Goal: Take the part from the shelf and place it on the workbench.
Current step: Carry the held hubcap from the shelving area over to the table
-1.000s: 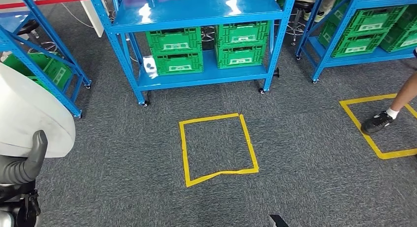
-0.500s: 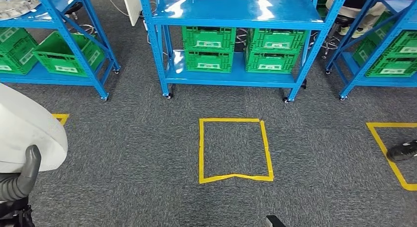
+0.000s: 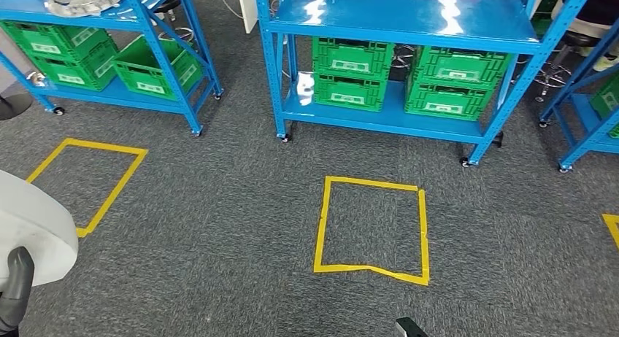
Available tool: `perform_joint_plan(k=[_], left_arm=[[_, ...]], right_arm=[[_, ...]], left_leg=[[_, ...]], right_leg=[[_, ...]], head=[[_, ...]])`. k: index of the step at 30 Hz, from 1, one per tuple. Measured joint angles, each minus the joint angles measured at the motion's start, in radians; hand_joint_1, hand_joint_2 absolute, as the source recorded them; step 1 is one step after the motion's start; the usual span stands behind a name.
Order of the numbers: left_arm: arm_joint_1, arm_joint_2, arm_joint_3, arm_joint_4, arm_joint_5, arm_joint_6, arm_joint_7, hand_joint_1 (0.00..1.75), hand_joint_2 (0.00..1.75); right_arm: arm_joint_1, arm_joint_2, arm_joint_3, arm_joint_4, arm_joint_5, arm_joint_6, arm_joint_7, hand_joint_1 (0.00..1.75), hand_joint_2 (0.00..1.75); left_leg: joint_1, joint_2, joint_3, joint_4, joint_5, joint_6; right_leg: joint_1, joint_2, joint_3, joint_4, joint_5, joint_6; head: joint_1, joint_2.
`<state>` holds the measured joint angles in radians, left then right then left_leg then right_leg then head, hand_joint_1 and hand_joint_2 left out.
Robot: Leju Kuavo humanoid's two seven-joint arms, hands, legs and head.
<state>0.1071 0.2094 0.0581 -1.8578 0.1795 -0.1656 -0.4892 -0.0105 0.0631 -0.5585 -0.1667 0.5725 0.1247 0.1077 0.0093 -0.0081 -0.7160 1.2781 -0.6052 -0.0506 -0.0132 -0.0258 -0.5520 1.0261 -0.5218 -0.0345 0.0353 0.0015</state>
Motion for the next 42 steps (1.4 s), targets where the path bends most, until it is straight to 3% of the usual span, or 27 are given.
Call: perform_joint_plan(k=[1,2,4,6,7,9,10,12,14,16,17,19,21,23,24,25,27,29,31,32,33,34,36,38,40,42], left_arm=[[0.007,-0.002,0.000,-0.001,-0.003,0.000,0.002,1.75,1.75],[0.013,-0.003,0.000,-0.001,-0.007,-0.001,0.003,1.75,1.75],[0.015,-0.006,0.000,-0.001,-0.013,-0.006,0.003,1.75,1.75],[0.003,-0.009,-0.002,0.004,-0.015,-0.018,0.007,1.75,1.75],[-0.005,-0.010,-0.004,0.009,-0.016,-0.025,0.011,1.75,1.75],[-0.026,-0.013,-0.010,0.025,-0.016,-0.038,0.024,1.75,1.75],[-0.036,-0.014,-0.015,0.034,-0.019,-0.044,0.030,1.75,1.75],[-0.059,-0.016,-0.026,0.054,-0.024,-0.052,0.036,1.75,1.75],[-0.084,-0.020,-0.039,0.074,-0.026,-0.059,0.036,1.75,1.75],[-0.114,-0.023,-0.051,0.108,-0.024,-0.067,0.034,1.75,1.75],[-0.131,-0.024,-0.056,0.129,-0.022,-0.071,0.033,1.75,1.75],[-0.163,-0.026,-0.067,0.167,-0.021,-0.075,0.031,1.75,1.75],[-0.185,-0.027,-0.074,0.192,-0.021,-0.076,0.024,1.75,1.75],[-0.196,-0.027,-0.077,0.206,-0.021,-0.076,0.020,1.75,1.75],[-0.198,-0.027,-0.077,0.211,-0.021,-0.076,0.020,1.75,1.75],[-0.198,-0.027,-0.078,0.216,-0.021,-0.076,0.022,1.75,1.75],[-0.202,-0.026,-0.079,0.225,-0.023,-0.075,0.026,1.75,1.75],[-0.207,-0.026,-0.080,0.232,-0.025,-0.072,0.027,1.75,1.75],[-0.209,-0.026,-0.081,0.240,-0.025,-0.068,0.025,1.75,1.75],[-0.208,-0.026,-0.081,0.243,-0.025,-0.066,0.024,1.75,1.75],[-0.208,-0.026,-0.081,0.246,-0.025,-0.065,0.024,1.75,1.75],[-0.208,-0.026,-0.081,0.247,-0.025,-0.065,0.024,1.75,1.75],[-0.208,-0.027,-0.081,0.248,-0.026,-0.065,0.025,1.75,1.75],[-0.205,-0.027,-0.082,0.246,-0.029,-0.062,0.024,1.75,1.75],[-0.196,-0.027,-0.082,0.242,-0.034,-0.058,0.019,1.75,1.75],[-0.187,-0.026,-0.082,0.234,-0.035,-0.057,0.014,1.75,1.75]], right_arm=[[0.001,0.000,0.000,0.000,-0.002,-0.001,0.000,0.00,0.00],[0.001,0.001,0.000,0.000,-0.006,-0.003,-0.002,0.00,0.00],[0.000,0.005,0.000,0.000,-0.017,-0.008,-0.003,0.00,0.00],[-0.002,0.009,0.000,0.000,-0.030,-0.014,0.003,0.00,0.00],[-0.003,0.010,-0.002,0.000,-0.036,-0.016,0.007,0.00,0.00],[-0.007,0.015,-0.004,0.000,-0.047,-0.016,0.013,0.00,0.00],[-0.008,0.018,-0.005,0.000,-0.052,-0.015,0.013,0.00,0.00],[-0.010,0.023,-0.007,0.000,-0.060,-0.012,0.007,0.00,0.00],[-0.007,0.026,-0.010,0.000,-0.064,-0.011,0.002,0.00,0.00],[-0.003,0.027,-0.013,0.000,-0.066,-0.011,0.008,0.00,0.00],[-0.002,0.027,-0.013,0.000,-0.067,-0.012,0.012,0.00,0.00],[-0.003,0.027,-0.014,0.000,-0.068,-0.013,0.018,0.00,0.00],[-0.006,0.028,-0.017,0.000,-0.071,-0.015,0.017,0.00,0.00],[-0.008,0.030,-0.024,0.000,-0.072,-0.018,0.020,0.00,0.00],[-0.008,0.030,-0.027,0.000,-0.072,-0.018,0.023,0.00,0.00],[-0.008,0.031,-0.029,0.000,-0.071,-0.018,0.026,0.00,0.00],[-0.007,0.032,-0.031,0.000,-0.070,-0.017,0.023,0.00,0.00],[-0.005,0.032,-0.033,0.000,-0.069,-0.016,0.010,0.00,0.00],[-0.001,0.032,-0.035,0.000,-0.064,-0.014,-0.001,0.00,0.00],[0.000,0.032,-0.036,0.000,-0.060,-0.012,-0.002,0.00,0.00],[0.000,0.032,-0.036,0.000,-0.056,-0.009,-0.001,0.00,0.00],[-0.001,0.032,-0.036,0.000,-0.054,-0.007,0.002,0.00,0.00],[-0.002,0.032,-0.037,0.000,-0.053,-0.004,0.006,0.00,0.00],[-0.002,0.032,-0.038,0.000,-0.055,-0.002,0.004,0.00,0.00],[-0.002,0.032,-0.038,0.000,-0.052,-0.001,-0.001,0.00,0.00],[-0.003,0.032,-0.038,0.000,-0.045,0.000,-0.004,0.00,0.00]], left_leg=[[0.001,0.002,-0.011,0.031,-0.007,-0.001],[0.002,0.004,-0.003,0.023,0.005,-0.001],[0.001,0.024,0.072,-0.105,0.064,0.003],[-0.004,0.053,0.144,-0.231,0.103,0.015],[-0.008,0.059,0.157,-0.257,0.108,0.021],[-0.011,0.042,0.151,-0.262,0.112,0.034],[-0.009,0.033,0.151,-0.266,0.116,0.039],[-0.002,0.017,0.150,-0.275,0.125,0.051],[0.001,0.000,0.147,-0.277,0.131,0.058],[0.001,-0.023,0.141,-0.275,0.133,0.060],[0.001,-0.036,0.139,-0.272,0.134,0.060],[0.004,-0.062,0.135,-0.264,0.134,0.054],[0.004,-0.085,0.128,-0.253,0.132,0.042],[0.003,-0.101,0.120,-0.250,0.134,0.027],[0.004,-0.110,0.118,-0.253,0.137,0.020],[0.005,-0.109,0.116,-0.254,0.139,0.014],[0.003,-0.068,0.096,-0.219,0.118,0.006],[0.001,-0.014,0.042,-0.104,0.059,0.001],[0.002,0.000,-0.015,0.016,0.013,-0.002],[0.002,0.002,-0.021,0.032,0.015,-0.002],[0.002,0.005,-0.007,0.007,0.036,-0.001],[0.002,0.014,0.026,-0.054,0.069,0.003],[-0.006,0.056,0.101,-0.194,0.116,0.014],[-0.015,0.075,0.129,-0.253,0.125,0.025],[-0.015,0.050,0.126,-0.256,0.130,0.035],[-0.010,0.028,0.128,-0.265,0.137,0.047]], right_leg=[[0.001,-0.014,-0.001,0.000,0.000,0.000],[0.001,-0.026,-0.001,0.000,-0.001,0.000],[0.001,-0.050,0.002,0.001,-0.002,0.002],[0.005,-0.068,0.005,0.002,-0.005,0.010],[0.006,-0.076,0.006,0.002,-0.005,0.015],[0.007,-0.091,0.009,-0.002,-0.003,0.026],[0.005,-0.086,0.010,-0.001,-0.005,0.033],[0.003,-0.041,-0.007,0.042,-0.036,0.044],[0.001,0.011,-0.065,0.162,-0.100,0.048],[0.000,0.024,-0.121,0.271,-0.136,0.049],[0.000,0.026,-0.126,0.276,-0.124,0.049],[-0.005,0.039,-0.079,0.175,-0.056,0.050],[-0.009,0.071,-0.024,0.055,-0.011,0.049],[-0.008,0.082,-0.010,0.019,-0.006,0.041],[-0.007,0.072,-0.011,0.017,-0.003,0.033],[-0.007,0.061,-0.011,0.016,0.000,0.026],[-0.008,0.040,-0.010,0.010,0.005,0.010],[-0.006,0.017,-0.010,0.008,0.005,0.001],[-0.002,-0.009,-0.010,0.008,0.003,-0.002],[-0.001,-0.021,-0.010,0.008,0.002,-0.003],[-0.001,-0.033,-0.008,0.008,0.001,-0.002],[0.000,-0.045,-0.006,0.008,-0.001,-0.001],[0.003,-0.065,0.001,0.008,-0.007,0.005],[0.007,-0.084,0.005,0.008,-0.011,0.015],[0.008,-0.100,0.009,0.005,-0.013,0.026],[0.005,-0.067,0.002,0.031,-0.036,0.036]], head=[[0.000,0.000],[0.000,0.000],[0.000,0.000],[0.000,0.000],[0.001,0.000],[0.001,0.000],[0.002,0.000],[0.004,0.000],[0.007,0.000],[0.009,0.000],[0.009,0.000],[0.010,0.000],[0.011,0.000],[0.012,0.000],[0.012,0.000],[0.012,0.000],[0.006,0.000],[-0.001,0.000],[-0.002,0.000],[-0.002,0.000],[-0.002,0.000],[-0.002,0.000],[-0.002,0.000],[-0.002,0.000],[-0.002,0.000],[0.000,0.000]])
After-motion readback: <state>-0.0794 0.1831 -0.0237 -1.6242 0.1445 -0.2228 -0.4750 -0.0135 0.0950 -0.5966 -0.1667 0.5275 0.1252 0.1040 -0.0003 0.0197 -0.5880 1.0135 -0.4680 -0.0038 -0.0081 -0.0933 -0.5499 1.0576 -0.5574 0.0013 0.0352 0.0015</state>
